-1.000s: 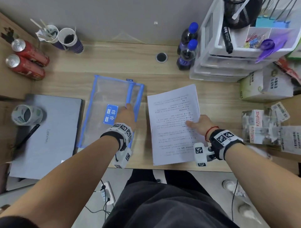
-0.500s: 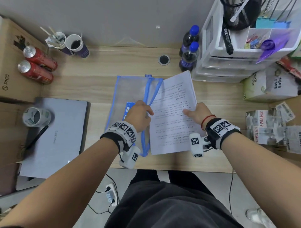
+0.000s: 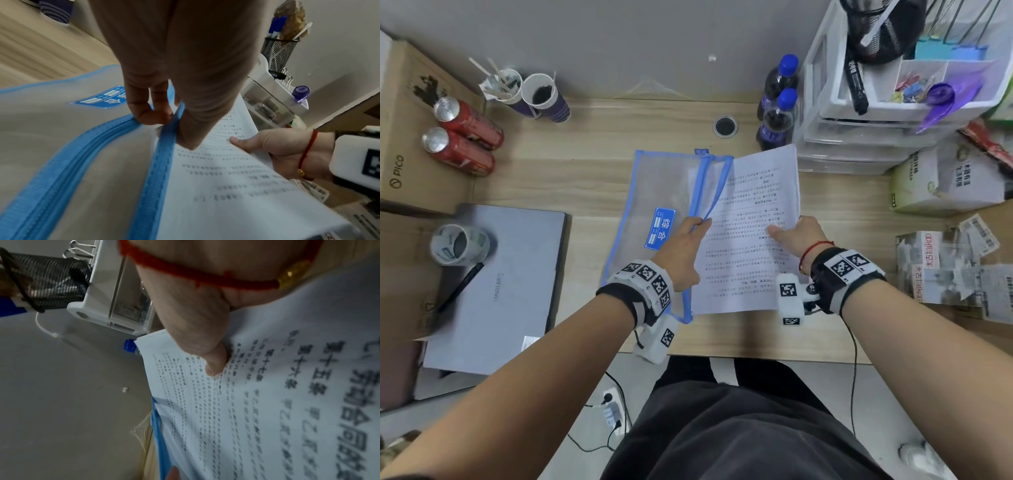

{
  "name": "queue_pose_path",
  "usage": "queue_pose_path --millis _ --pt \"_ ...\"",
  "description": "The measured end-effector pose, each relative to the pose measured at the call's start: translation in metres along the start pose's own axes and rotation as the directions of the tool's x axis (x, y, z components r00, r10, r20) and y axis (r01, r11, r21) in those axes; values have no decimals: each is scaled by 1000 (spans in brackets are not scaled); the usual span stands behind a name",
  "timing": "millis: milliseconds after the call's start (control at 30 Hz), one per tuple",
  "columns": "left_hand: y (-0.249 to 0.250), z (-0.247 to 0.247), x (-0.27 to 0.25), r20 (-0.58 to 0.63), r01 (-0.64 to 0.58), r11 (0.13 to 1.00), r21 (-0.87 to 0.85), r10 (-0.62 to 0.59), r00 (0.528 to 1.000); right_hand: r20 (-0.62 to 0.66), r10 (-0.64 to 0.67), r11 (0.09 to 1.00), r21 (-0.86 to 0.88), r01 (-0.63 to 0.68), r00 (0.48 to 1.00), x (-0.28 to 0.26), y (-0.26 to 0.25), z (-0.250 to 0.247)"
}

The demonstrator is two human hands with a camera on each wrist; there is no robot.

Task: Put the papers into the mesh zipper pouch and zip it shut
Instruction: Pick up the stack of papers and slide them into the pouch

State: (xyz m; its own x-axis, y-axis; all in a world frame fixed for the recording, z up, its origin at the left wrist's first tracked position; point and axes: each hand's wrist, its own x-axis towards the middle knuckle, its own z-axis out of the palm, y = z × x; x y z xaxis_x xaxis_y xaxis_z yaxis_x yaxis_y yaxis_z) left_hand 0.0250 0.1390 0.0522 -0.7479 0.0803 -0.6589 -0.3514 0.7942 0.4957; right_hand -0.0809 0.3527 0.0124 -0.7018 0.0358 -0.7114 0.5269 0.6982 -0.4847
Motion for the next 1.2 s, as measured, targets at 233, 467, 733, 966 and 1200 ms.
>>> queue_pose_path --millis 233,467,733,966,1200 --pt "8 6 -3 34 3 998 -66 -1 999 -8 5 1000 -22 -5 1000 -5 0 4" --pt "12 -4 -2 34 -18 988 -153 24 999 -45 -54 993 -105 49 998 -10 1 8" --pt "16 4 -4 22 -25 980 -196 30 999 384 -162 950 311 38 909 -25 -10 11" --pt "45 11 -6 -57 -153 960 -234 143 988 467 -174 977 192 92 867 -41 -20 38" --pt "37 -2 -9 -109 -132 959 -252 107 988 485 -205 978 135 159 850 -39 -24 20"
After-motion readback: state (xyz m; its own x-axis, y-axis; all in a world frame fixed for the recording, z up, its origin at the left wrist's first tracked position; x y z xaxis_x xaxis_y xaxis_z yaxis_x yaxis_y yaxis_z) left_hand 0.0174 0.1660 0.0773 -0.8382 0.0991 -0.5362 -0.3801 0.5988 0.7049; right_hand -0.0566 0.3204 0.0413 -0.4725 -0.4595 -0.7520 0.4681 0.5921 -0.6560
